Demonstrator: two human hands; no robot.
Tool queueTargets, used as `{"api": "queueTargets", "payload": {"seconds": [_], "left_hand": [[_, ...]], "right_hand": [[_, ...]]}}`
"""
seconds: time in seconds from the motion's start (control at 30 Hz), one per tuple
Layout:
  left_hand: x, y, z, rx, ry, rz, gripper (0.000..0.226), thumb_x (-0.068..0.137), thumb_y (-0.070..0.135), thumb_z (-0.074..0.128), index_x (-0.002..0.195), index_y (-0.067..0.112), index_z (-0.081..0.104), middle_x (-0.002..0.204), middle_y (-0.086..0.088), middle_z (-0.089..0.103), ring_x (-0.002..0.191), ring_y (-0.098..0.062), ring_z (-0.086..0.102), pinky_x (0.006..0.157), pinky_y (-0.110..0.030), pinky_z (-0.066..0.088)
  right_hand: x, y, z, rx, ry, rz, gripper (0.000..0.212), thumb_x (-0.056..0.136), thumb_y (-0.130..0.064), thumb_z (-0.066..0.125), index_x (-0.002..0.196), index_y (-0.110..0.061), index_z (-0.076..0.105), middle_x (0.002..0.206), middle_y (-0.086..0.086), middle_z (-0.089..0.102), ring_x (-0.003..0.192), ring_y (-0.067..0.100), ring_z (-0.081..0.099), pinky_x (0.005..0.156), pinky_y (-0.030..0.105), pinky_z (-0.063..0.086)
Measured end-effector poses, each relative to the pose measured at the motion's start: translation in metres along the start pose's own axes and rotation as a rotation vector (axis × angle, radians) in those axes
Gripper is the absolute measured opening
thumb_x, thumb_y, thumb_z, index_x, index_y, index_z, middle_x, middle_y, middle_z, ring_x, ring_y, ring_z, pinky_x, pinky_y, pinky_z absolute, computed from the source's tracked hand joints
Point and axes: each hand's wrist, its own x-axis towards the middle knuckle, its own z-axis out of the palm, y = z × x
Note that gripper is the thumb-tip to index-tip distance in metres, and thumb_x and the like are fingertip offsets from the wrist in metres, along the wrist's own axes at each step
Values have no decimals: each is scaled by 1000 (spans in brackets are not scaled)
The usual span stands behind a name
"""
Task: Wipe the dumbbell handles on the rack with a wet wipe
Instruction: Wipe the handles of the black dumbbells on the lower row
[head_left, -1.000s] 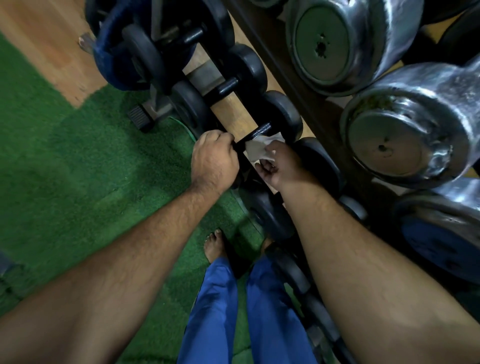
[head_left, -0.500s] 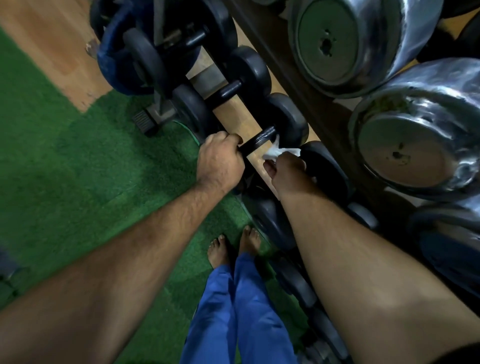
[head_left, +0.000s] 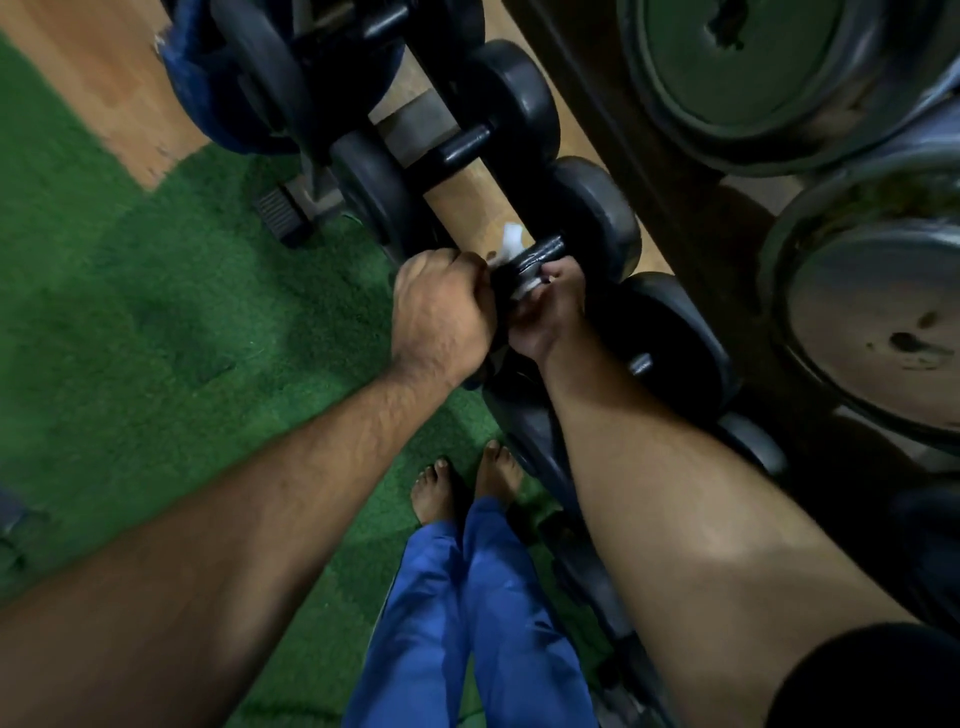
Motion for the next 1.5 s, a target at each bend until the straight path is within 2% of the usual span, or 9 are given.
{"api": "queueTargets", "payload": {"seconds": [0.13,0.37,0.57,0.73,0.9,1.0,1.13,1.33,1.5], "left_hand": [[0,2,-8,-35,-51,-24,23,85,20,48,83,7,67,84,-16,65,87,-38,59,81,-43,44],[0,4,-22,-134,-75,-29,39,81,20,42,105,6,71,103,-16,69,102,-36,59,93,-43,46],[1,0,-18,-101,-84,-14,36,83,18,45,105,9,71,102,-14,68,101,-35,58,90,-40,45],[3,10,-32,-86,-76,-62,27,88,11,51,108,6,68,104,-16,65,103,-34,56,88,-39,43],[9,19,-61,-60,-58,-82,25,86,9,52,106,6,67,106,-16,63,104,-34,54,89,-41,43],[17,19,-77,-45,-37,-91,24,86,11,52,104,7,67,105,-14,63,104,-33,54,89,-42,44],[32,8,-90,-41,3,-88,24,88,10,50,105,6,66,106,-14,63,104,-32,54,90,-40,43],[59,-18,-89,-15,8,-64,26,82,13,48,98,4,66,100,-16,62,100,-36,54,87,-44,47],[83,-37,-84,83,46,-50,21,83,18,55,98,7,64,105,-14,61,104,-35,53,89,-44,43]], "right_hand": [[4,-12,-7,-219,193,-18,24,84,-22,39,64,-16,52,48,-3,40,37,12,39,39,15,31],[0,10,-9,-562,36,143,10,81,-7,51,82,-17,53,73,5,48,60,19,52,58,30,43],[-8,-3,-22,-747,156,126,7,74,-2,61,80,-1,58,58,15,54,55,27,53,48,23,46],[-31,-3,-16,-517,369,-74,28,85,-7,60,113,-2,64,89,15,69,61,22,66,50,27,53],[-58,-11,20,-415,170,-116,17,94,-9,54,109,-16,59,97,6,67,80,19,66,66,30,57],[-58,-12,43,-547,120,-254,18,92,-1,56,86,-16,63,84,10,67,70,23,63,59,34,52],[-47,-18,73,-999,109,-577,16,90,-6,59,97,-9,73,89,2,67,83,20,65,70,25,49],[10,-23,95,-1394,207,-701,20,86,-43,57,95,-29,67,94,-3,70,92,19,68,73,26,47],[16,-34,108,-1575,194,-1084,25,90,-20,51,107,-26,69,113,-1,65,102,22,61,83,32,47]]}}
